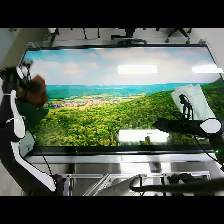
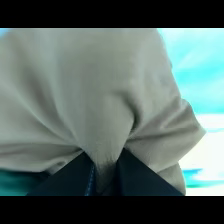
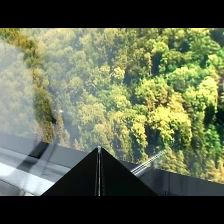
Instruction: Fold the shirts.
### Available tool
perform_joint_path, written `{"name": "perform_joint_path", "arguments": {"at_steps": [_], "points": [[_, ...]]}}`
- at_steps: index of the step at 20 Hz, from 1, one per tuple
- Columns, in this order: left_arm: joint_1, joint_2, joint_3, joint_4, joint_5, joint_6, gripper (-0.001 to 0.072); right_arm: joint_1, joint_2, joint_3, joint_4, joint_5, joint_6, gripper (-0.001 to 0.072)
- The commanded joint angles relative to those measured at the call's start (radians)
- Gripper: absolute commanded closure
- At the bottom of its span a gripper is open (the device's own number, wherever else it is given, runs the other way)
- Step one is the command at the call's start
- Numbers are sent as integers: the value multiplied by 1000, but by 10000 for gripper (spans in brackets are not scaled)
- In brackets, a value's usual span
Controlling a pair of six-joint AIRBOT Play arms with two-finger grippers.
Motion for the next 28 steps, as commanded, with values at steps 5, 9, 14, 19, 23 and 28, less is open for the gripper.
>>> {"name": "perform_joint_path", "arguments": {"at_steps": [5,9,14,19,23,28], "points": [[-192,396,-36,-663,-163,0,691,1,0,0,0,-12,-2,689],[-410,441,-51,-711,-269,-49,690,1,0,0,3,-12,-2,689],[-678,399,-298,-713,-109,-69,562,0,0,0,3,-12,-2,688],[-658,314,-206,-715,-249,-171,-2,-46,-8,53,-17,-10,-3,384],[-475,347,-152,-712,-522,-227,-2,-161,-121,174,-27,110,-37,355],[-373,534,-698,-717,-367,-181,-2,-167,-239,143,-31,217,-95,211]]}}
